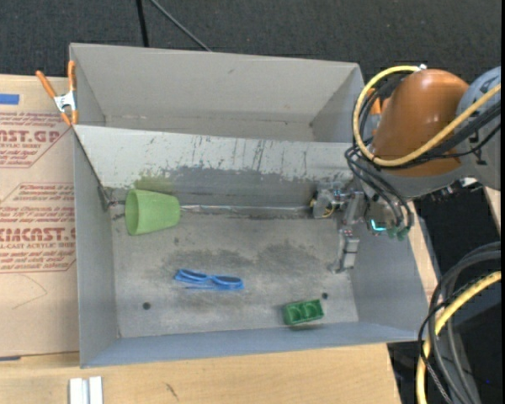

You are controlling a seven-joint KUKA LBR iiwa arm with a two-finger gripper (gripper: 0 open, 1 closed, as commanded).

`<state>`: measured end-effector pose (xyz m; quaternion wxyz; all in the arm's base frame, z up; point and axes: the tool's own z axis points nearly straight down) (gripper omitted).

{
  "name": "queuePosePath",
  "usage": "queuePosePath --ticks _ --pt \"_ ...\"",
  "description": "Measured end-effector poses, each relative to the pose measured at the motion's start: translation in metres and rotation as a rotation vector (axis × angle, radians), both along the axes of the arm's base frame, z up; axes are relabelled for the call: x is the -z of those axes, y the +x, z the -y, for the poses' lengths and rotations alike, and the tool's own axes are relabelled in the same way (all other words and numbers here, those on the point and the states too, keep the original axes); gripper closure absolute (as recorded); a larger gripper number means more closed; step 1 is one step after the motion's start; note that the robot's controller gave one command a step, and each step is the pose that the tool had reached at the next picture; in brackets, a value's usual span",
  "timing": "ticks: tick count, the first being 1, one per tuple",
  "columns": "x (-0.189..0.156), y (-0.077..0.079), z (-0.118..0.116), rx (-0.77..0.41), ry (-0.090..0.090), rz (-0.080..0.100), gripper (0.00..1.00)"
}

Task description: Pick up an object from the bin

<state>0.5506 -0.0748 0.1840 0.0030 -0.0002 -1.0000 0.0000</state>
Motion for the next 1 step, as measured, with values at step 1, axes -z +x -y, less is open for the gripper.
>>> queuePosePath --ticks 1 --pt "0.1127 -0.0653 -0.0356 -0.329 -0.001 0.023 0.00"
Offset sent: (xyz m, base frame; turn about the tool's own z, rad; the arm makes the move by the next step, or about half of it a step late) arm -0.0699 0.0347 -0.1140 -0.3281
